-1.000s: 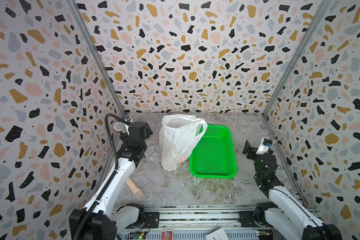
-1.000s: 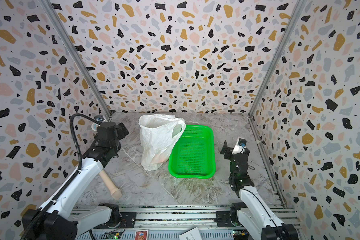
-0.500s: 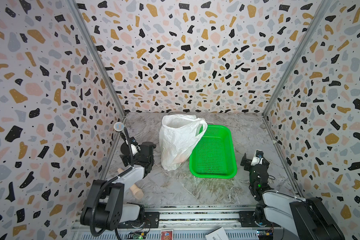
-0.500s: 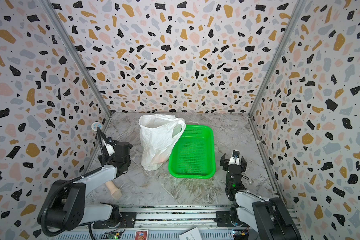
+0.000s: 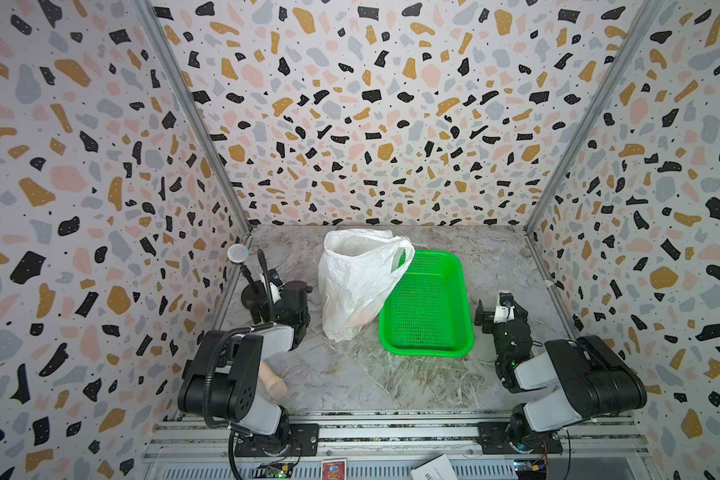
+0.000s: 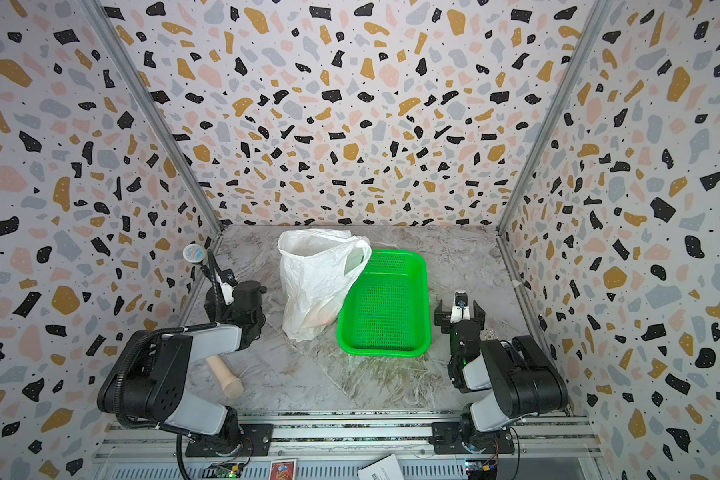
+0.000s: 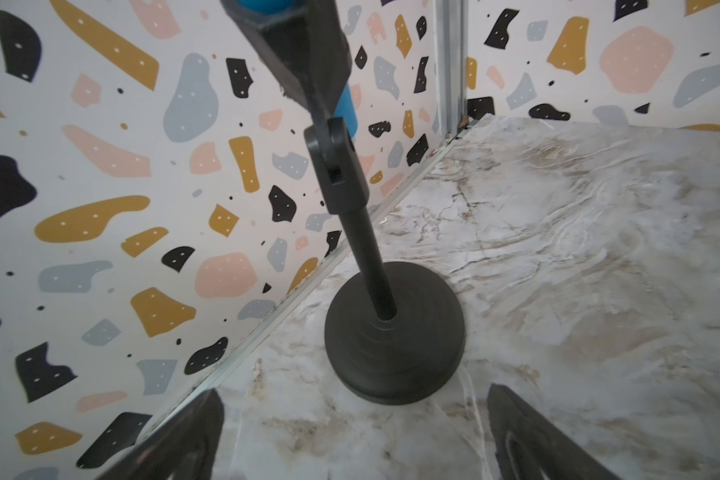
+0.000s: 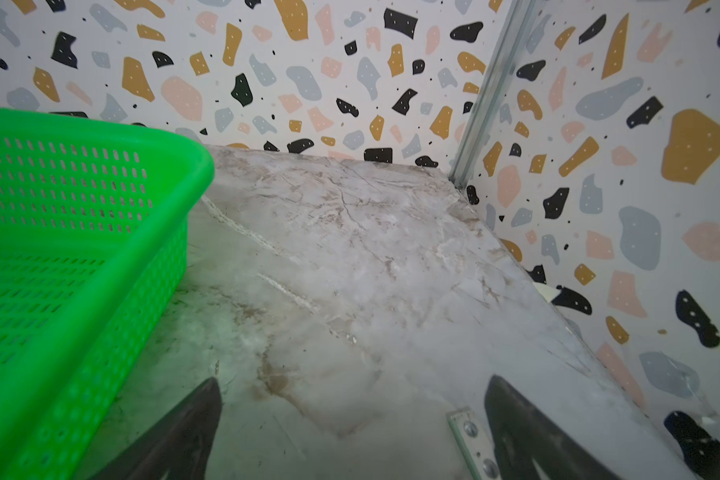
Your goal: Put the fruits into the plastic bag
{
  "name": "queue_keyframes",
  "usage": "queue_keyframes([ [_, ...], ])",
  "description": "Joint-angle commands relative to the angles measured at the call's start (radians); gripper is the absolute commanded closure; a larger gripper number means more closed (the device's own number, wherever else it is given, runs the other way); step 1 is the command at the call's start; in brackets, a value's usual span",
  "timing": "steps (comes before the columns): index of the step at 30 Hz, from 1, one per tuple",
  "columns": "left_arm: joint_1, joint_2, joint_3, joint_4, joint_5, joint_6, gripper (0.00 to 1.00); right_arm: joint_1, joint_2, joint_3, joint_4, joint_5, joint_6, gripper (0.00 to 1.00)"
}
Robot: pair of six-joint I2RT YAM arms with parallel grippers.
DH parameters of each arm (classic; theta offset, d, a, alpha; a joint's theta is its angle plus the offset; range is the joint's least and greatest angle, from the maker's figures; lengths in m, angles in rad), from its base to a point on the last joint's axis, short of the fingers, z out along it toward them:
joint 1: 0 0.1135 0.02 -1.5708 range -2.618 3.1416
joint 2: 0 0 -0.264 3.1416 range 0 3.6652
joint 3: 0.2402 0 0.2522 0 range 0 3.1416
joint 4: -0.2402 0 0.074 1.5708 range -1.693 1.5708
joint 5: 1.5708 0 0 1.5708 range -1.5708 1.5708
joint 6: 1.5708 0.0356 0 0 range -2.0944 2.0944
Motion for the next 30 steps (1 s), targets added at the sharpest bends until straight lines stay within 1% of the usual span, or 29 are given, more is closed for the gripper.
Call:
queue_keyframes([
  [1, 0.005, -0.019, -0.037, 0.148, 0.135, 0.12, 0.0, -0.009, -0.024, 0.033, -0.002, -0.052, 0.01, 0.01],
  [3, 0.01, -0.02, -0.05, 0.175, 0.144, 0.135, 0.01, -0.009, -0.023, 0.033, 0.001, -0.053, 0.01, 0.01],
  [9, 0.017, -0.065, -0.106, 0.236, 0.124, 0.114, 0.0, -0.008, -0.024, 0.033, -0.004, -0.053, 0.01, 0.01],
  [10, 0.017, -0.07, -0.121, 0.264, 0.137, 0.129, 0.01, -0.009, -0.024, 0.033, -0.002, -0.053, 0.01, 0.01],
  [11, 0.017, -0.075, -0.142, 0.309, 0.174, 0.173, 0.03, -0.008, -0.024, 0.033, -0.003, -0.053, 0.01, 0.01],
  [12, 0.017, -0.072, -0.163, 0.361, 0.182, 0.191, 0.03, -0.009, -0.024, 0.033, -0.003, -0.052, 0.009, 0.01],
  [13, 0.018, -0.067, -0.164, 0.364, 0.181, 0.177, 0.02, -0.009, -0.024, 0.033, -0.004, -0.053, 0.01, 0.01],
  [15, 0.019, -0.04, -0.179, 0.424, 0.213, 0.198, 0.02, -0.008, -0.024, 0.035, -0.004, -0.053, 0.01, 0.01],
  [17, 0.031, -0.042, -0.187, 0.427, 0.209, 0.178, 0.02, -0.009, -0.024, 0.034, -0.004, -0.053, 0.009, 0.01],
  [19, 0.038, -0.06, -0.237, 0.504, 0.251, 0.186, 0.01, -0.009, -0.024, 0.035, -0.004, -0.053, 0.01, 0.01],
  [23, 0.039, -0.072, -0.315, 0.63, 0.289, 0.199, 0.0, -0.009, -0.025, 0.036, -0.004, -0.053, 0.009, 0.01],
  [26, 0.039, -0.027, -0.361, 0.761, 0.323, 0.223, 0.01, -0.009, -0.023, 0.037, -0.007, -0.052, 0.01, 0.01],
  [30, 0.039, -0.04, -0.353, 0.72, 0.325, 0.217, 0.01, -0.008, -0.024, 0.037, -0.008, -0.053, 0.009, 0.01],
])
